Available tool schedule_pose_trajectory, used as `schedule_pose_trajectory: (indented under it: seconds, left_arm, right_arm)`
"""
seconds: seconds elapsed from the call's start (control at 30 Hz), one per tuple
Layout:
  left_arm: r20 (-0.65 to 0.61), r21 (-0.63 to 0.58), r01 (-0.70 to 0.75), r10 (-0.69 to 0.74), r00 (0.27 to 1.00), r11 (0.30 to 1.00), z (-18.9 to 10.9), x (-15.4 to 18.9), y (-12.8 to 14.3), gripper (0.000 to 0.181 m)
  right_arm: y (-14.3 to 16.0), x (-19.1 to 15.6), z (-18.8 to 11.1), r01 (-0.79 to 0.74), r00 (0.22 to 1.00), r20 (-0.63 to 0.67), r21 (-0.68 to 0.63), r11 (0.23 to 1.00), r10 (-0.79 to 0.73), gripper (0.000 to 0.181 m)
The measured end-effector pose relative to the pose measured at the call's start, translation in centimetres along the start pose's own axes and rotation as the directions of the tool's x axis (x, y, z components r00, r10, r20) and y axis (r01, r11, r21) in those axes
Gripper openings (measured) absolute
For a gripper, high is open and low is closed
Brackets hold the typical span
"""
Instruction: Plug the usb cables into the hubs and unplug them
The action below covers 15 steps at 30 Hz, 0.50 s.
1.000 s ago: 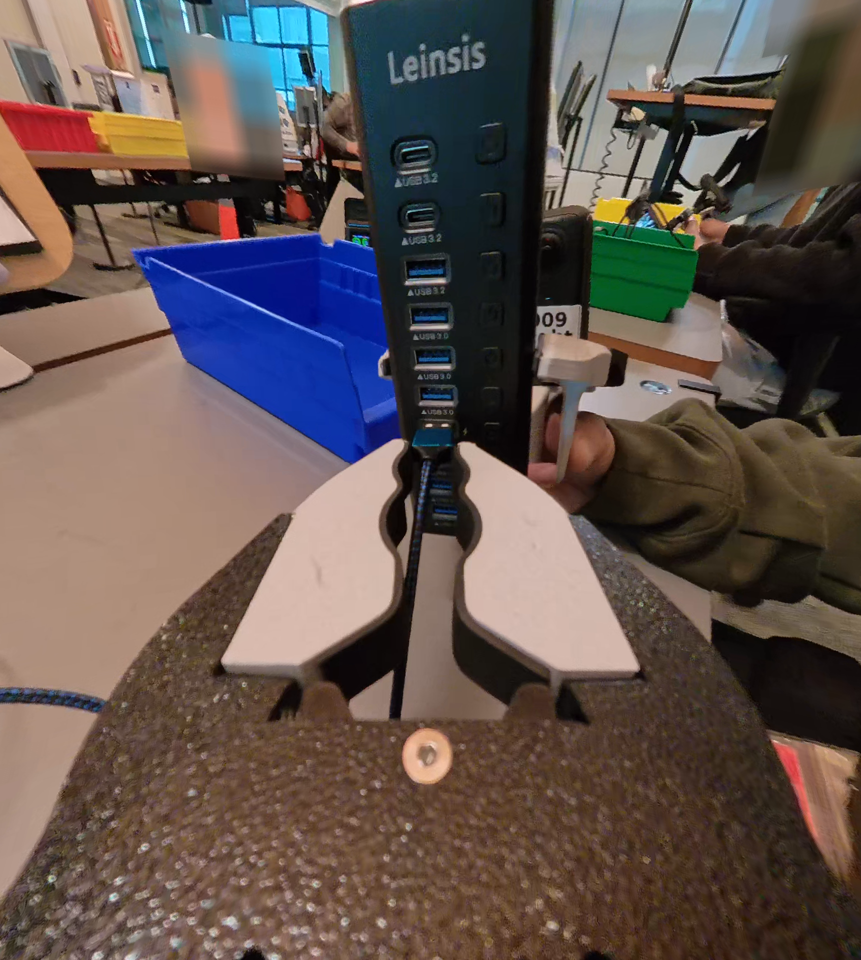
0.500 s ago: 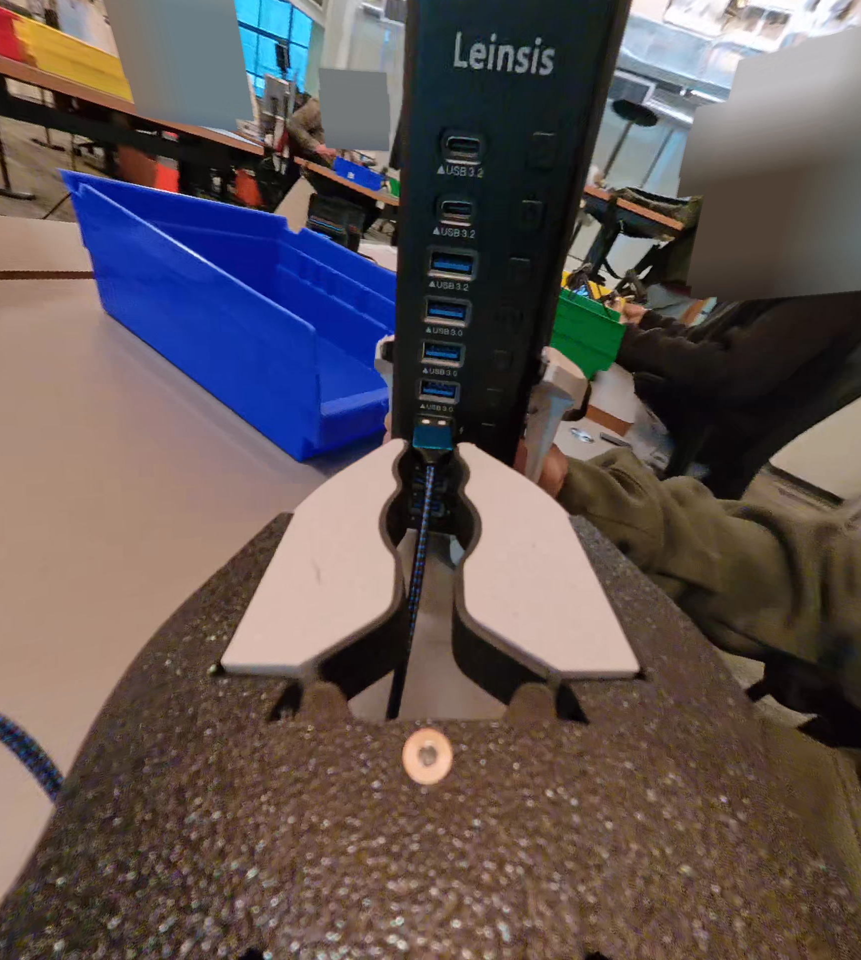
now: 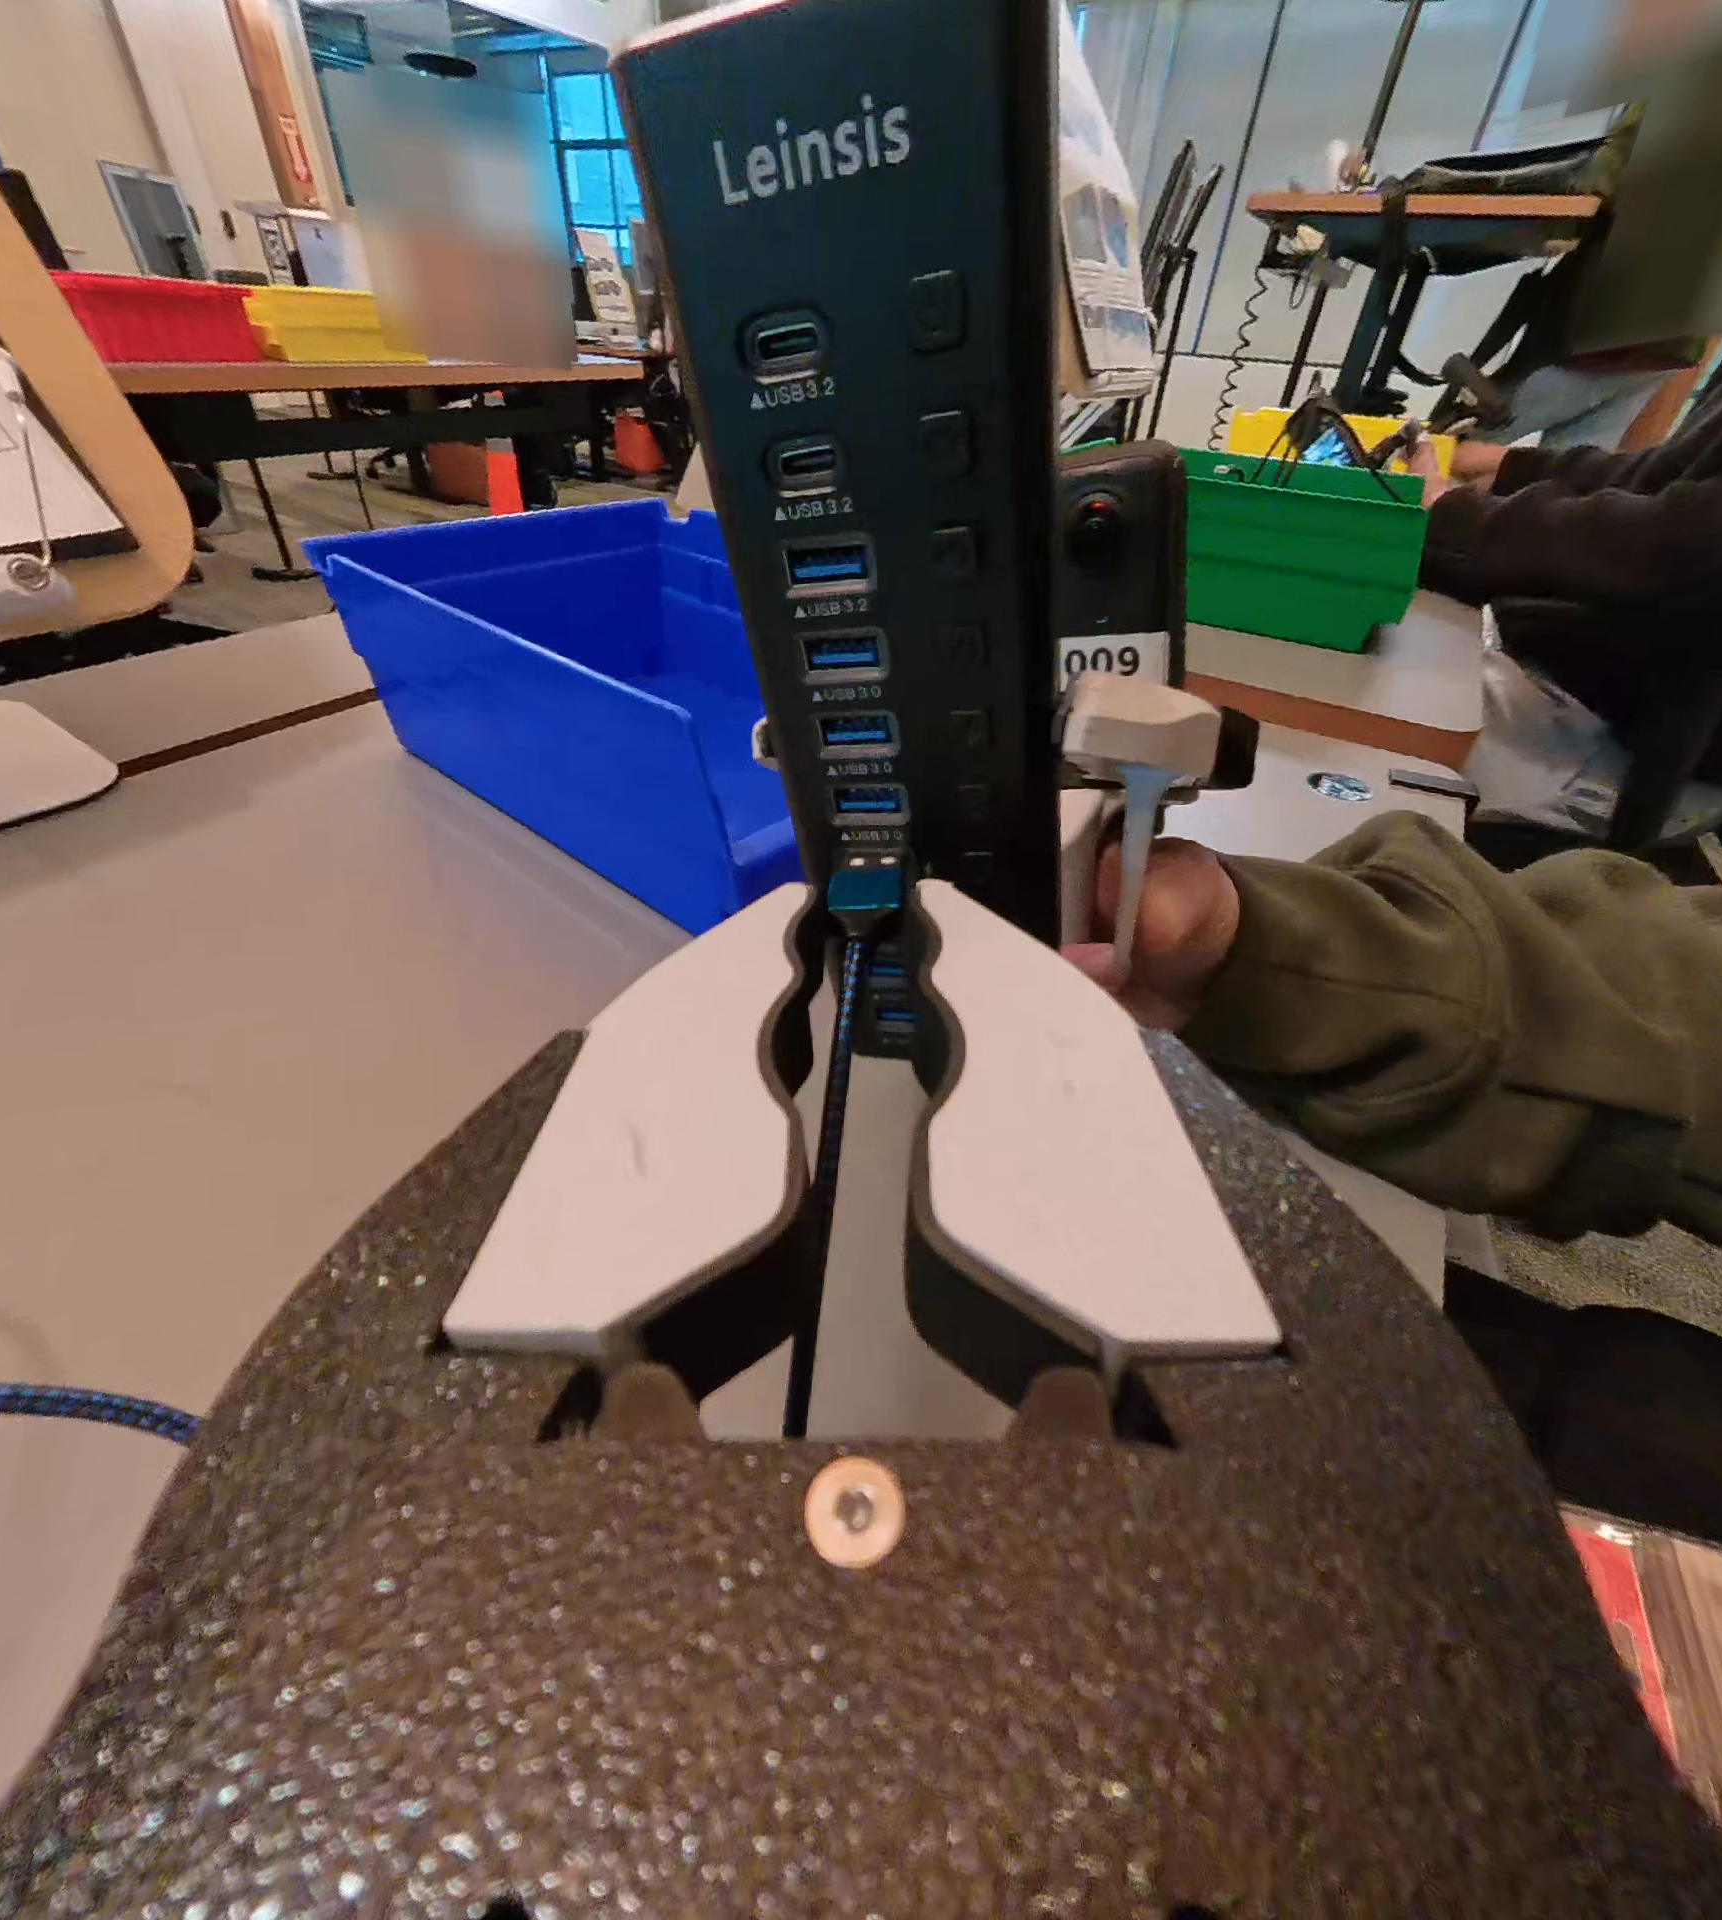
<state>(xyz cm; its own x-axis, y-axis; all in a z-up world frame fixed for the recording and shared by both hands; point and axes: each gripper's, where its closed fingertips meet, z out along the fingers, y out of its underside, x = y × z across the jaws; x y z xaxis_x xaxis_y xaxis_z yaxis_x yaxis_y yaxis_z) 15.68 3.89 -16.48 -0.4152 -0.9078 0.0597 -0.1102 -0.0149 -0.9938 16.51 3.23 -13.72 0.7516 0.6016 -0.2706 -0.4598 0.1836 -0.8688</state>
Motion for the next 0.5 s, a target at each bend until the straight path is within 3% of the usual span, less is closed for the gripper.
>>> schedule_pose_trajectory:
  seconds: [0.1, 0.2, 0.23, 0.3, 0.37, 0.5]
  left_arm:
    - [0.024, 0.033, 0.064, -0.065, 0.998, 0.997, 0.28, 0.08, 0.17, 0.013]
    - [-0.112, 0.115, 0.398, -0.386, 0.916, 0.910, 0.41, 0.25, 0.09, 0.013]
    - [-0.136, 0.129, 0.446, -0.429, 0.893, 0.886, 0.41, 0.12, 0.24, 0.013]
    - [-0.036, 0.135, 0.259, -0.256, 0.966, 0.956, 0.52, 0.12, 0.49, 0.013]
    - [0.049, 0.122, 0.084, -0.090, 0.995, 0.989, 0.57, 0.40, 0.13, 0.013]
    - [-0.025, 0.166, 0.268, -0.268, 0.963, 0.949, 0.69, 0.29, 0.38, 0.013]
  right_arm:
    - [-0.11, 0.09, -0.08, -0.007, 1.000, -0.002, 0.009, 1.000, 0.007, 0.057]
    - [-0.05, 0.10, -0.06, -0.023, 1.000, -0.003, 0.009, 1.000, 0.023, 0.057]
    - [0.08, 0.29, 0.02, -0.033, 0.999, -0.012, -0.001, 0.999, 0.033, 0.057]
    - [0.04, 0.37, 0.00, -0.046, 0.999, -0.007, 0.002, 0.999, 0.046, 0.057]
    - [-0.28, 0.07, -0.21, -0.056, 0.998, 0.014, 0.033, 0.998, 0.055, 0.057]
    - [-0.13, 0.33, -0.14, -0.073, 0.997, 0.001, 0.024, 0.997, 0.073, 0.057]
